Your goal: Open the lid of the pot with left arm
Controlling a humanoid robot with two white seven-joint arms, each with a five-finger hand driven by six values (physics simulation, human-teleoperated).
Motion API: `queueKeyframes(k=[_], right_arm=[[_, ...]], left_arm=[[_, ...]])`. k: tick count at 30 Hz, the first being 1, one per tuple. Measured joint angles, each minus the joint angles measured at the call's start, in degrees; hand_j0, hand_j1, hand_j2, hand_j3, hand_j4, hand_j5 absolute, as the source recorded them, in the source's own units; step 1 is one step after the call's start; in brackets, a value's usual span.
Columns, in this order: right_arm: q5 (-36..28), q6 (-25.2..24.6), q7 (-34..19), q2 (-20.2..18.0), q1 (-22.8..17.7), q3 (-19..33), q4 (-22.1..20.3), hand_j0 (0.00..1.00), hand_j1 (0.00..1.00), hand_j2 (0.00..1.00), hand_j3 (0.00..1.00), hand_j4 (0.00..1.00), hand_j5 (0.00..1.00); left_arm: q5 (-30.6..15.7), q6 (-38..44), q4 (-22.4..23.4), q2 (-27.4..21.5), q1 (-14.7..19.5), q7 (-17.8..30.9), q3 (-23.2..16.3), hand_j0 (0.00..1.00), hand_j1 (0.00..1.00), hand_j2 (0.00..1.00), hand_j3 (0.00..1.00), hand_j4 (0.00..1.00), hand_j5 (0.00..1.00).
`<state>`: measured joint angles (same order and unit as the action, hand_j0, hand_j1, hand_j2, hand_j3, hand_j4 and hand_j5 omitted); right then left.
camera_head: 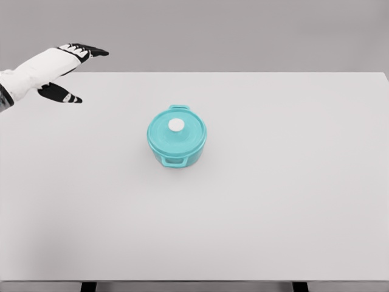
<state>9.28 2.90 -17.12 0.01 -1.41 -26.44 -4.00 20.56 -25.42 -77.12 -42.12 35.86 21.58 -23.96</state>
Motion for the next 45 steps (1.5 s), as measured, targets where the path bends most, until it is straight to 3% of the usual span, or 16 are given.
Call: queueKeyframes(k=[6, 14, 16, 17, 18, 21, 24, 30, 45], right_arm=[[0.04, -0.01, 0.15, 0.0, -0.09, -0.01, 0.03, 1.0, 1.0, 1.0, 1.0, 1.0, 1.0], [0.05, -0.01, 0.17, 0.0, -0.09, -0.01, 0.03, 1.0, 1.0, 1.0, 1.0, 1.0, 1.0], [0.05, -0.01, 0.17, 0.0, -0.09, -0.01, 0.03, 1.0, 1.0, 1.0, 1.0, 1.0, 1.0], [0.05, -0.01, 0.17, 0.0, -0.09, -0.01, 0.04, 1.0, 1.0, 1.0, 1.0, 1.0, 1.0], [0.04, -0.01, 0.17, 0.0, -0.09, 0.0, 0.04, 1.0, 1.0, 1.0, 1.0, 1.0, 1.0], [0.05, -0.01, 0.17, 0.0, -0.09, -0.01, 0.04, 1.0, 1.0, 1.0, 1.0, 1.0, 1.0], [0.04, -0.01, 0.17, 0.0, -0.09, 0.0, 0.04, 1.0, 1.0, 1.0, 1.0, 1.0, 1.0], [0.05, -0.01, 0.17, 0.0, -0.09, -0.01, 0.04, 1.0, 1.0, 1.0, 1.0, 1.0, 1.0], [0.05, -0.01, 0.17, 0.0, -0.09, -0.01, 0.03, 1.0, 1.0, 1.0, 1.0, 1.0, 1.0]], left_arm=[[0.17, -1.16, -0.08, 0.0, 0.26, 0.49, -1.44, 1.0, 1.0, 1.0, 1.0, 1.0, 1.0], [0.72, -8.38, -0.56, -0.52, 2.02, 9.46, -4.68, 1.0, 1.0, 1.0, 1.0, 1.0, 1.0], [1.02, -9.2, 0.46, -1.56, 9.0, 11.45, -7.63, 1.0, 1.0, 1.0, 1.0, 1.0, 1.0], [0.92, -9.31, 1.11, -2.43, 15.01, 12.0, -11.16, 1.0, 1.0, 1.0, 1.0, 1.0, 1.0], [0.44, -9.16, 1.68, -3.17, 18.26, 12.36, -15.52, 1.0, 1.0, 1.0, 1.0, 1.0, 1.0], [0.61, -9.48, 3.19, -2.86, 25.13, 13.04, -26.93, 1.0, 1.0, 1.0, 1.0, 1.0, 1.0], [0.74, -9.63, 3.04, -2.28, 29.52, 13.3, -33.98, 1.0, 1.0, 1.0, 1.0, 1.0, 1.0], [0.32, -9.71, 0.85, 0.98, 31.2, 13.43, -38.92, 1.0, 1.0, 1.0, 1.0, 1.0, 1.0], [-1.53, -9.72, -0.9, 6.93, 31.55, 13.45, -39.73, 0.97, 0.97, 0.97, 0.97, 0.97, 0.97]])
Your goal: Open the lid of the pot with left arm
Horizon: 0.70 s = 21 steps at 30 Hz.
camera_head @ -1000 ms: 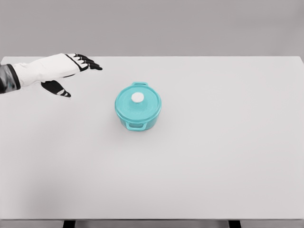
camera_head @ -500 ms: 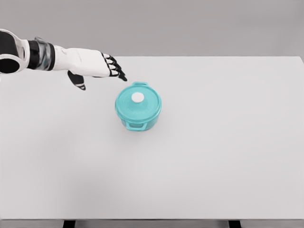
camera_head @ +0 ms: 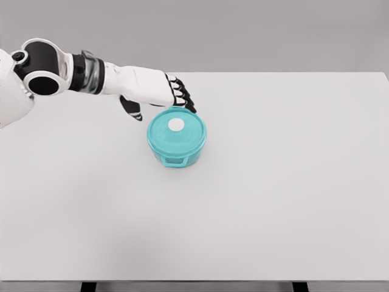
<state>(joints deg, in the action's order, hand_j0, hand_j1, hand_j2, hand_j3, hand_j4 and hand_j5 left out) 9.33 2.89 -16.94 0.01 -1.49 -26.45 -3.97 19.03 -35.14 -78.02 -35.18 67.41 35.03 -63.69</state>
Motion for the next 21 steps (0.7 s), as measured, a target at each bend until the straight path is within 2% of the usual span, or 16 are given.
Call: queueKeyframes(k=[7, 21], right_arm=[[0.0, 0.0, 0.0, 0.0, 0.0, 0.0, 0.0, 1.0, 1.0, 1.0, 1.0, 1.0, 1.0], [0.0, 0.0, 0.0, 0.0, 0.0, 0.0, 0.0, 1.0, 1.0, 1.0, 1.0, 1.0, 1.0]], left_arm=[[0.23, 0.0, -0.74, 0.95, -0.26, 0.0, -0.8, 0.86, 0.86, 0.86, 0.86, 0.86, 0.86], [0.92, 0.0, -0.53, 1.87, -0.18, 0.0, -2.85, 0.86, 0.86, 0.86, 0.86, 0.86, 0.86]])
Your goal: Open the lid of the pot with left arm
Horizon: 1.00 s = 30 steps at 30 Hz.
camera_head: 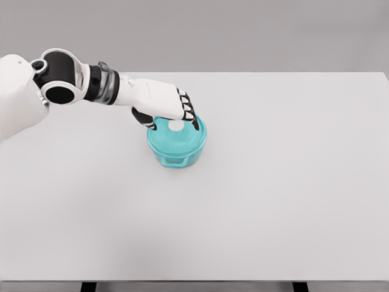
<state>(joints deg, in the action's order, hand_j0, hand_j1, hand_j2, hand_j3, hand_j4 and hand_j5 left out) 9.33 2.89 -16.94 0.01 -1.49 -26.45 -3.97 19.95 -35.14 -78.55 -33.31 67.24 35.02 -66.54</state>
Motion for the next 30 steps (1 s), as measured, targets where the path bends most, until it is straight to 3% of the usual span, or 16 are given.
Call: queueKeyframes(k=[8, 30], right_arm=[[0.0, 0.0, 0.0, 0.0, 0.0, 0.0, 0.01, 1.0, 1.0, 1.0, 1.0, 1.0, 1.0], [0.0, 0.0, 0.0, 0.0, 0.0, 0.0, 0.01, 1.0, 1.0, 1.0, 1.0, 1.0, 1.0]], left_arm=[[0.62, 0.0, 0.19, 0.18, 0.0, 0.0, -0.14, 0.8, 0.8, 0.8, 0.8, 0.8, 0.8], [4.2, 0.0, 1.2, 1.88, -0.97, -0.08, -0.1, 0.78, 0.78, 0.78, 0.78, 0.78, 0.78]])
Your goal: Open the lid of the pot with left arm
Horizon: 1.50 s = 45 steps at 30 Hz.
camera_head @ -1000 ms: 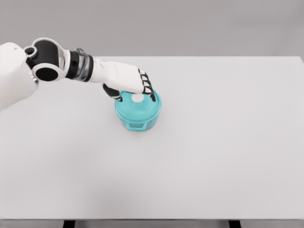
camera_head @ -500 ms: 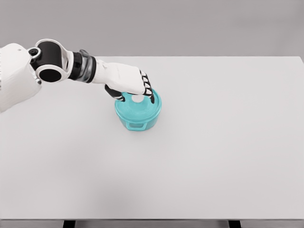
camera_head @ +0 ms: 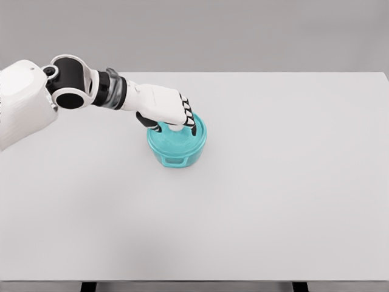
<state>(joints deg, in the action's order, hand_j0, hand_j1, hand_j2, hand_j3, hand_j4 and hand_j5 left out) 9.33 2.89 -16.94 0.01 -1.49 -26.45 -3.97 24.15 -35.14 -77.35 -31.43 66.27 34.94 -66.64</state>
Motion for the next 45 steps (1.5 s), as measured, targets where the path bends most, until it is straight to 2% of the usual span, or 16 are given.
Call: queueKeyframes(k=[17, 20, 28, 37, 38, 45], right_arm=[[0.0, 0.0, 0.0, 0.0, 0.0, 0.0, 0.0, 1.0, 1.0, 1.0, 1.0, 1.0, 1.0], [0.0, 0.0, 0.0, 0.0, 0.0, 0.0, 0.0, 1.0, 1.0, 1.0, 1.0, 1.0, 1.0], [0.0, 0.0, 0.0, 0.0, 0.0, 0.0, -0.01, 1.0, 1.0, 1.0, 1.0, 1.0, 1.0], [0.0, 0.0, 0.0, 0.0, 0.0, 0.0, 0.0, 1.0, 1.0, 1.0, 1.0, 1.0, 1.0], [0.0, 0.0, 0.0, 0.0, 0.0, 0.0, 0.0, 1.0, 1.0, 1.0, 1.0, 1.0, 1.0], [0.0, 0.0, 0.0, 0.0, 0.0, 0.0, 0.0, 1.0, 1.0, 1.0, 1.0, 1.0, 1.0]], left_arm=[[2.69, 0.0, 1.15, 0.72, -0.97, -0.15, 0.09, 0.76, 0.76, 0.76, 0.76, 0.76, 0.76], [2.9, 0.0, 1.53, 0.77, -0.97, -0.18, 0.11, 0.73, 0.73, 0.73, 0.73, 0.73, 0.73], [2.94, 0.02, 1.67, 0.78, -0.97, -0.16, 0.13, 0.51, 0.51, 0.51, 0.51, 0.51, 0.51], [2.84, 0.02, 1.54, 0.21, -0.35, -0.01, 0.21, 0.39, 0.39, 0.39, 0.39, 0.39, 0.39], [2.8, 0.03, 1.48, -0.03, -0.09, 0.01, 0.21, 0.34, 0.34, 0.34, 0.34, 0.34, 0.34], [2.5, 0.02, 1.1, -7.29, 0.26, 0.07, 0.4, 0.32, 0.32, 0.32, 0.32, 0.32, 0.32]])
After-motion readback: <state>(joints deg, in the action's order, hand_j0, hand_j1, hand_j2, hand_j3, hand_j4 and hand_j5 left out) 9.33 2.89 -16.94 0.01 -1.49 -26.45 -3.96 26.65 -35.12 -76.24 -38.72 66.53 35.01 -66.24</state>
